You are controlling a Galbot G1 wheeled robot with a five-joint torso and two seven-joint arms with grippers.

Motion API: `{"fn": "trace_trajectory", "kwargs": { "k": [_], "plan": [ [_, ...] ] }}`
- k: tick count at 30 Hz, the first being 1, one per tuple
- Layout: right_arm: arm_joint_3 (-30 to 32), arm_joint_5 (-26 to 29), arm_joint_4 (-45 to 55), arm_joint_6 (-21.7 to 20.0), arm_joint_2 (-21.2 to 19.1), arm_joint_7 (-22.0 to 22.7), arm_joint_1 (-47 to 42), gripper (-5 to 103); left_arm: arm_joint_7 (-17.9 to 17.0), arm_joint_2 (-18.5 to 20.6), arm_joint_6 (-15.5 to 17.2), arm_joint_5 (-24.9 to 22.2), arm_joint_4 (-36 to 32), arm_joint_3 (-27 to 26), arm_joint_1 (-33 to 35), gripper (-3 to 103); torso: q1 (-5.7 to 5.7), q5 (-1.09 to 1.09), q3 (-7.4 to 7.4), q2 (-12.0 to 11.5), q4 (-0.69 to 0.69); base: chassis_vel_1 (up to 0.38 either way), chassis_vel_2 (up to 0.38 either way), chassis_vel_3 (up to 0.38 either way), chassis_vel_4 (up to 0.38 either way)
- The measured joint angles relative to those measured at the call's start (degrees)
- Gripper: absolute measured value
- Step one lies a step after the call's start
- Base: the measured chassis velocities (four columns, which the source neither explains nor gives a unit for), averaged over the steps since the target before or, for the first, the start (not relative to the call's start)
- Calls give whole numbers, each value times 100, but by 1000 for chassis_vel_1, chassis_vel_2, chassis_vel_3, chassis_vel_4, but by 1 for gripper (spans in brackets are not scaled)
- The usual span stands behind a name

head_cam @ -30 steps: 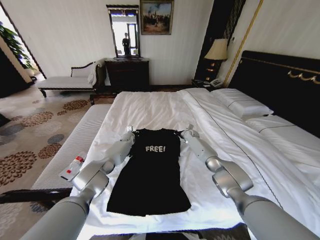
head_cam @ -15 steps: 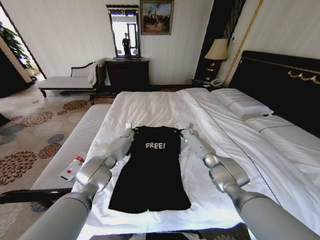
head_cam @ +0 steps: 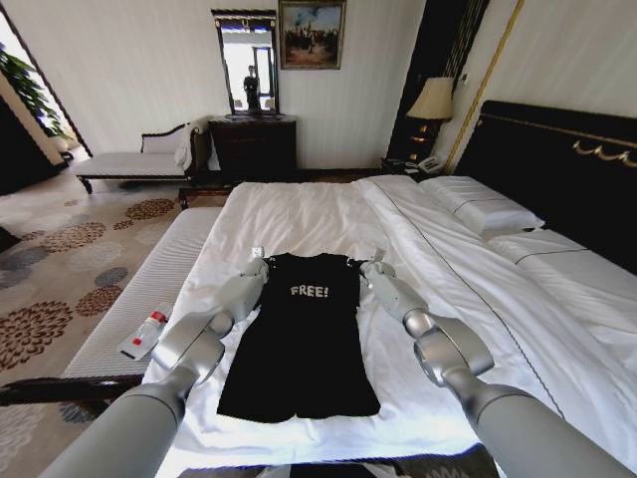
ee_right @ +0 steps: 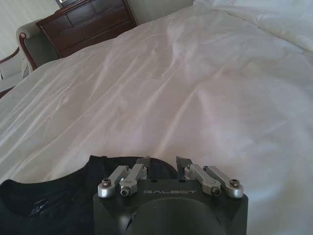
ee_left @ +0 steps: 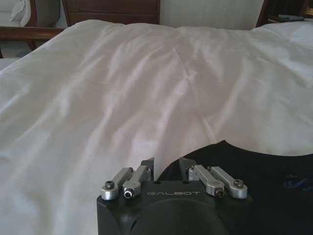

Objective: Fold the clothes on the bed.

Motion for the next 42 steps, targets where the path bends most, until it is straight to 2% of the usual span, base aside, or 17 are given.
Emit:
{"fn": "trace_trajectory", "kwargs": {
  "k": [2, 6, 8, 10, 11, 13, 14, 16, 18, 19, 20, 23, 25, 29, 36, 38, 42],
  "plan": [
    [-2, -2, 1, 1, -2, -3, -1, 29, 4, 5, 2, 3, 0, -2, 2, 34, 0, 0, 0, 0, 0, 0, 0, 0, 0],
    [-56, 196, 310, -164, -141, -114, -53, 50, 64, 71, 30, 49, 26, -99, 9, 51, 0, -1, 0, 0, 2, 0, 0, 0, 0],
    [-67, 234, 349, -178, -159, -103, -62, 50, 64, 82, 31, 49, 13, -108, 13, 56, 0, -1, 0, 0, 2, 0, 0, 0, 0],
    [-186, 607, 796, -350, -358, 55, -231, 67, -24, 235, 40, -66, -360, -125, 156, 66, 0, 0, 0, 0, 1, 0, 0, 0, 0],
    [-216, 737, 1032, -400, -455, 138, -339, 67, -123, 381, 58, -218, -657, -89, 274, 72, 1, -2, 0, 0, -1, 0, 0, 0, 0],
    [-188, 1017, 1699, -496, -688, 336, -702, 78, -312, 710, 91, -483, -1293, -44, 544, 77, 1, 0, 0, 0, -2, 0, 0, 0, 0],
    [-188, 1017, 1699, -496, -688, 336, -702, 78, -312, 710, 91, -483, -1293, -44, 544, 77, 1, 0, 0, 0, -2, 0, 0, 0, 0],
    [2, 1194, 2734, -562, -1102, 510, -1472, 89, -556, 1370, 108, -793, -2358, -27, 1093, 88, 1, 1, 0, 0, 1, 0, 0, 0, 0],
    [207, 1250, 3526, -577, -1543, 582, -2130, 94, -576, 1917, 66, -923, -3360, -153, 1754, 97, 0, 4, 0, 0, 3, 0, 0, 0, 0],
    [296, 1277, 3799, -576, -1698, 595, -2335, 97, -537, 2093, 20, -931, -3719, -234, 2050, 97, -1, -1, -1, 1, 3, 0, 0, 0, 0],
    [296, 1277, 3799, -576, -1698, 595, -2335, 97, -537, 2093, 20, -931, -3719, -234, 2050, 97, -1, -1, -1, 1, 3, 0, 0, 0, 0],
    [711, 1396, 4967, -590, -2198, 587, -3189, 100, -490, 2608, -76, -925, -4901, -655, 3085, 100, -3, -1, -2, 1, -1, 0, 0, 0, 0],
    [822, 1429, 5243, -603, -2271, 591, -3396, 100, -492, 2709, -94, -923, -5158, -768, 3302, 100, -3, -2, -3, 2, -1, 0, 0, 0, 0],
    [1364, 1741, 6330, -744, -2482, 771, -4429, 100, -490, 3073, -184, -754, -6298, -1287, 4393, 100, -2, 1, -2, 2, 1, 0, 0, 0, 0],
    [2352, 1765, 7391, -835, -2579, 752, -5809, 100, -441, 3341, -263, -638, -7067, -1772, 5391, 100, -2, 3, -2, 2, 6, 0, 0, 0, 0],
    [2898, 1719, 7934, -828, -2477, 721, -6770, 100, -360, 3429, -274, -608, -7371, -1883, 5723, 100, -1, -1, -1, 2, -8, 0, 0, 0, 0],
    [3242, 1726, 8555, -923, -2267, 829, -7470, 100, -282, 3412, -293, -492, -7827, -2337, 6438, 102, -2, 0, -2, 2, -3, 0, 0, 0, 0]
  ]
}}
